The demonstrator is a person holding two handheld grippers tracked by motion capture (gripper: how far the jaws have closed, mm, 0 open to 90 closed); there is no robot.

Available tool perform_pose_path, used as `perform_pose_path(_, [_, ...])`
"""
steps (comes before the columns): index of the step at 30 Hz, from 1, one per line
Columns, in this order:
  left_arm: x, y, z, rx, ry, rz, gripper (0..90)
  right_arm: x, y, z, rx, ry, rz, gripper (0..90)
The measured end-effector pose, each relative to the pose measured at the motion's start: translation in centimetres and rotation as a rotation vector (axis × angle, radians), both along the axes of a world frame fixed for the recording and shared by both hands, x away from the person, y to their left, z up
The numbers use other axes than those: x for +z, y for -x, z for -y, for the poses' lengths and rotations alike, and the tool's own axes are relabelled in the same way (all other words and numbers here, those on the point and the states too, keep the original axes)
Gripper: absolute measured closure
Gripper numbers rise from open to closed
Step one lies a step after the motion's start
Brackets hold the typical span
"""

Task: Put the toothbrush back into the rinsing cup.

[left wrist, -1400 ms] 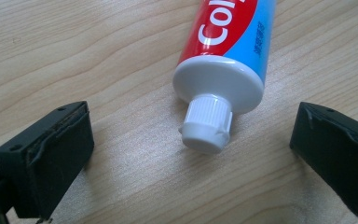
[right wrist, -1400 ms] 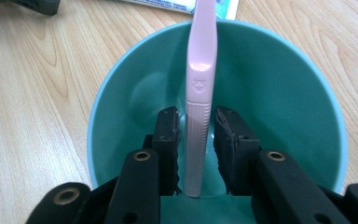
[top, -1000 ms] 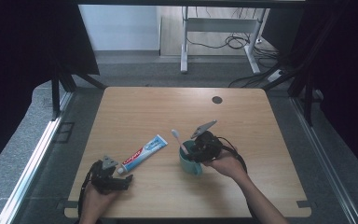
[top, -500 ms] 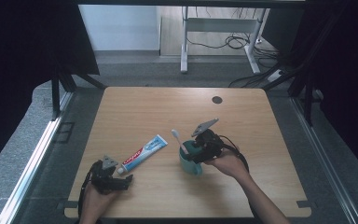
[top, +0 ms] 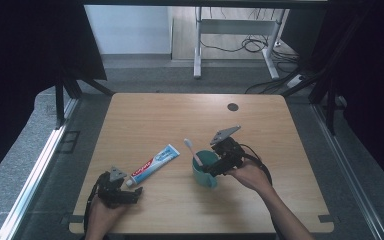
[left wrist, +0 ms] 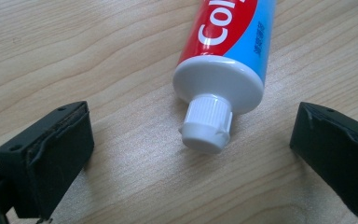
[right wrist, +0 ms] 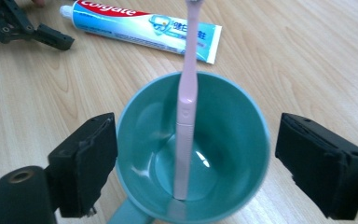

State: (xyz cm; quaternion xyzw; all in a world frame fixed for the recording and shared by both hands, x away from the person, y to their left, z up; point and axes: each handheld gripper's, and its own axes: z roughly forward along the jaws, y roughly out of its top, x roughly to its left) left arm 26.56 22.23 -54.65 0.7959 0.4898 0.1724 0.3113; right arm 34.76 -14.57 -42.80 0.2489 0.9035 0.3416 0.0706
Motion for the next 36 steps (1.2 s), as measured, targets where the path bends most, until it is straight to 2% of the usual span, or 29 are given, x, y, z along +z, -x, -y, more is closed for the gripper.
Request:
perform_pose_path(11, [0.0,0.0,0.0,0.000,0.000,0.000,0.0,0.2,0.4,2.1,-0.037,0.004,0.039,0.2])
perform_pose_path(25, [0.0,0.0,0.0,0.000,0.000,0.000,0.0,0.4,1.3,5.2,-0.081,-0.012,0.069,0.0])
perform_pose_path(36, [0.0,0.0,0.0,-0.004,-0.004,-0.002,0.0,-0.3,2.0,7.7,-0.124,-0.014,0.072,1.2])
